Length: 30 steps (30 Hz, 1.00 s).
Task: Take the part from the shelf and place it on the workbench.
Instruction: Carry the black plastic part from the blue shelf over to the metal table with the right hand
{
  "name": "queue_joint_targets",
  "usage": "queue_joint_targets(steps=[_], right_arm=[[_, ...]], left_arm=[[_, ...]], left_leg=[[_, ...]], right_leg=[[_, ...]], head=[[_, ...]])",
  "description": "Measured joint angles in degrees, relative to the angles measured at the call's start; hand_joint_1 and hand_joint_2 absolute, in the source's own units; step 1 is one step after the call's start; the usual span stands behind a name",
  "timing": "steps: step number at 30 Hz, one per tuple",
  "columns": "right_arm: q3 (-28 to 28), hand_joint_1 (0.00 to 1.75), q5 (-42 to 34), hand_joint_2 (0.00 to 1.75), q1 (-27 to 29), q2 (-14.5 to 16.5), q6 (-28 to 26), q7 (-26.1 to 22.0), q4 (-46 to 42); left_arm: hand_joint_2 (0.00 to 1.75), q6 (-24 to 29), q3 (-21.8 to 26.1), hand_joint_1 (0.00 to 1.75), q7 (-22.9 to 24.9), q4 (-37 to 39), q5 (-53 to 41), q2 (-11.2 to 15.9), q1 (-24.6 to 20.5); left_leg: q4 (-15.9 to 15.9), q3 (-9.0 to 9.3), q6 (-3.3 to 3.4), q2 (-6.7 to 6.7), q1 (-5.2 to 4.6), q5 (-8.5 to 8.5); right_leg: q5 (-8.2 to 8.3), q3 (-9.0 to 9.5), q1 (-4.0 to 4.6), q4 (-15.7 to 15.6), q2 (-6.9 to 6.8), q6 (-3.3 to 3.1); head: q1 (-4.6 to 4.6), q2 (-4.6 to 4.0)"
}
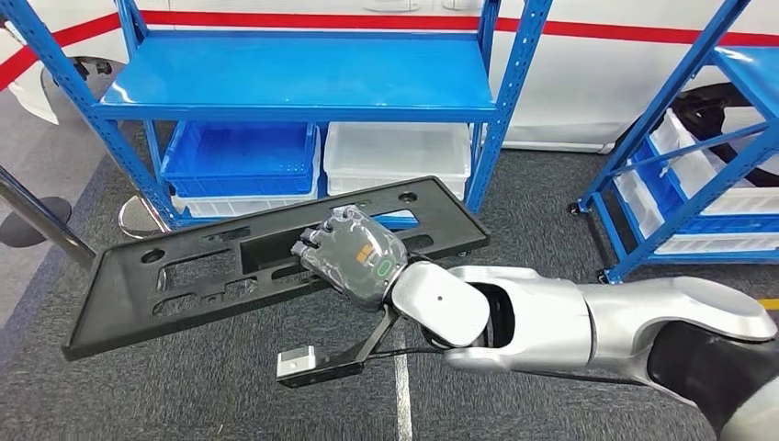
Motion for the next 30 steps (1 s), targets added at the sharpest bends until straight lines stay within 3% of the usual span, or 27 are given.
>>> queue_joint_targets(steps=[1, 2, 4, 5, 6, 8, 9, 11, 12, 13, 14, 16, 17, 18, 20, 21, 22, 23, 25, 27, 28, 30], right_arm=[[0.01, 1.75, -0.08, 1.75, 0.04, -0.01, -0.05, -0.04, 0.08], [0.01, 1.75, -0.15, 1.75, 0.06, -0.01, -0.11, -0.08, 0.14], [0.01, 1.75, -0.31, 1.75, 0.06, -0.01, -0.31, -0.16, 0.23], [0.02, 1.75, -0.42, 1.75, 0.06, -0.01, -0.47, -0.22, 0.26], [0.02, 1.75, -0.53, 1.75, 0.07, 0.0, -0.61, -0.29, 0.31], [0.03, 1.75, -0.83, 1.75, 0.09, 0.01, -0.88, -0.47, 0.38], [0.03, 1.75, -0.97, 1.75, 0.09, 0.03, -1.01, -0.56, 0.42], [0.03, 1.75, -1.2, 1.75, 0.06, 0.1, -1.48, -0.74, 0.52], [0.03, 1.75, -1.27, 1.75, 0.06, 0.15, -1.82, -0.85, 0.61], [0.03, 1.75, -1.33, 1.75, 0.05, 0.2, -2.18, -0.93, 0.72], [0.03, 1.75, -1.37, 1.75, 0.08, 0.26, -2.48, -1.01, 0.86], [0.05, 1.75, -1.45, 1.75, 0.17, 0.4, -2.87, -1.1, 1.16], [0.07, 1.75, -1.5, 1.75, 0.23, 0.51, -2.94, -1.14, 1.3], [0.08, 1.75, -1.6, 1.75, 0.25, 0.63, -2.98, -1.18, 1.43], [0.1, 1.75, -1.85, 1.75, 0.29, 0.82, -3.11, -1.21, 1.66], [0.1, 1.75, -1.97, 1.75, 0.32, 0.88, -3.18, -1.22, 1.77], [0.13, 1.75, -2.07, 1.75, 0.36, 0.91, -3.24, -1.23, 1.89], [0.17, 1.75, -2.15, 1.75, 0.39, 0.93, -3.28, -1.25, 1.99], [0.25, 1.75, -2.26, 1.75, 0.41, 0.95, -3.35, -1.32, 2.15], [0.26, 1.75, -2.28, 1.75, 0.38, 0.98, -3.52, -1.41, 2.22], [0.26, 1.75, -2.29, 1.75, 0.36, 1.01, -3.67, -1.47, 2.26], [0.27, 1.75, -2.29, 1.75, 0.33, 1.04, -4.01, -1.63, 2.35]], left_arm=[[1.75, 0.08, 0.02, 0.0, -0.08, 0.0, 0.14, 0.01, 0.03], [1.75, 0.14, 0.03, 0.0, -0.13, 0.0, 0.33, 0.03, 0.06], [1.75, 0.24, 0.04, 0.0, -0.26, 0.0, 0.72, 0.06, 0.03], [1.75, 0.25, 0.04, 0.0, -0.29, 0.0, 0.91, 0.07, 0.02], [1.75, 0.27, 0.04, 0.0, -0.31, 0.0, 1.05, 0.07, 0.02], [1.75, 0.33, 0.04, 0.0, -0.27, 0.0, 1.2, 0.07, 0.02], [1.75, 0.4, 0.04, 0.0, -0.23, 0.0, 1.25, 0.07, 0.02], [1.75, 0.61, 0.04, 0.0, -0.18, 0.0, 1.51, 0.05, -0.01], [1.75, 0.74, 0.04, 0.0, -0.19, 0.0, 1.7, 0.03, -0.03], [1.75, 0.85, 0.04, 0.0, -0.19, 0.0, 1.93, 0.0, -0.04], [1.75, 0.94, 0.04, 0.0, -0.23, 0.0, 2.12, -0.03, -0.03], [1.75, 1.04, 0.05, 0.0, -0.42, 0.0, 2.62, -0.08, 0.07], [1.75, 1.1, 0.06, 0.0, -0.54, 0.0, 2.92, -0.1, 0.14], [1.75, 1.15, 0.07, 0.0, -0.6, 0.0, 3.24, -0.1, 0.24], [1.75, 1.23, 0.07, 0.0, -0.62, 0.0, 3.7, -0.1, 0.34], [1.75, 1.26, 0.07, 0.0, -0.59, 0.0, 3.83, -0.1, 0.36], [1.75, 1.28, 0.07, 0.0, -0.56, 0.0, 3.96, -0.09, 0.35], [1.75, 1.32, 0.07, 0.0, -0.53, 0.0, 4.08, -0.09, 0.33], [1.75, 1.4, 0.07, 0.0, -0.51, 0.0, 4.21, -0.09, 0.3], [1.75, 1.5, 0.07, 0.0, -0.52, 0.0, 4.31, -0.09, 0.22], [1.75, 1.54, 0.07, 0.0, -0.52, 0.0, 4.37, -0.09, 0.18], [1.75, 1.6, 0.07, 0.0, -0.54, 0.01, 4.51, -0.1, 0.13]], left_leg=[[-0.2, -0.65, 0.47, 0.15, 0.11, 0.91], [-0.34, -1.46, 0.85, 0.33, 0.29, 1.87], [-0.47, -3.39, 1.25, 0.5, 0.43, 3.76], [-0.46, -4.43, 1.3, 0.55, 0.44, 4.6], [-0.44, -5.49, 1.24, 0.56, 0.46, 5.43], [-0.4, -7.65, 0.95, 0.59, 0.56, 7.06], [-0.38, -8.62, 0.72, 0.59, 0.64, 7.84], [-0.38, -10.0, 0.04, 0.53, 0.75, 9.27], [-0.6, -10.31, -0.37, 0.49, 0.78, 9.98], [-0.9, -10.44, -0.82, 0.46, 0.77, 10.64], [-1.4, -10.45, -1.3, 0.45, 0.8, 11.31], [-2.14, -10.61, -2.08, 0.42, 0.96, 11.89], [-1.46, -11.05, -2.26, 0.4, 1.02, 10.65], [0.44, -11.77, -2.29, 0.38, 1.05, 8.23], [7.31, -13.67, -2.21, 0.38, 0.89, 2.2], [10.95, -14.41, -2.19, 0.38, 0.79, 0.6], [13.47, -14.58, -2.12, 0.37, 0.65, 0.47], [14.26, -13.89, -1.95, 0.37, 0.52, 1.39], [9.93, -9.48, -1.26, 0.37, 0.12, 3.85], [3.06, -4.25, -0.48, 0.39, -0.43, 3.83], [0.86, -2.84, -0.21, 0.4, -0.63, 3.28], [-0.63, -2.33, 0.29, 0.35, -0.74, 2.89]], right_leg=[[-1.05, -0.5, -0.12, 0.44, 0.18, 0.32], [-3.4, -1.13, -0.23, 1.87, 0.36, 0.58], [-10.27, -2.34, -0.41, 7.94, 0.55, 1.07], [-12.59, -2.58, -0.49, 11.58, 0.56, 1.25], [-13.39, -2.4, -0.56, 14.47, 0.58, 1.39], [-11.46, -0.21, -0.73, 16.17, 0.58, 1.48], [-10.06, 2.14, -0.82, 14.44, 0.59, 1.45], [-10.42, 8.73, -0.76, 6.73, 0.75, 1.3], [-11.47, 11.25, -0.55, 3.06, 0.86, 1.16], [-12.52, 12.64, -0.31, 0.34, 0.97, 0.93], [-12.76, 12.89, -0.01, -0.97, 1.04, 0.59], [-11.64, 11.94, -0.01, -1.39, 0.96, -0.39], [-10.94, 11.55, -0.06, -1.56, 0.89, -0.95], [-10.22, 11.17, -0.15, -1.72, 0.8, -1.45], [-9.07, 10.16, 0.05, -1.69, 0.76, -2.11], [-8.55, 9.57, 0.24, -1.64, 0.76, -2.25], [-8.04, 8.86, 0.46, -1.58, 0.76, -2.32], [-7.6, 8.17, 0.69, -1.49, 0.77, -2.36], [-6.97, 7.07, 1.03, -1.18, 0.8, -2.29], [-6.68, 6.35, 1.31, -0.7, 0.75, -2.07], [-6.55, 6.12, 1.36, -0.47, 0.68, -1.87], [-6.18, 5.86, 1.42, -0.3, 0.5, -1.31]], head=[[0.07, 0.0], [0.17, 0.0], [0.49, 0.0], [0.5, 0.0], [0.5, 0.0], [0.51, 0.0], [0.52, 0.0], [0.54, 0.0], [0.53, 0.0], [0.6, 0.0], [0.62, 0.0], [0.74, 0.0], [0.66, 0.0], [0.58, 0.0], [0.41, 0.0], [0.4, 0.0], [0.42, 0.0], [0.41, 0.0], [0.42, 0.0], [0.46, 0.0], [0.45, 0.0], [0.49, 0.0]])
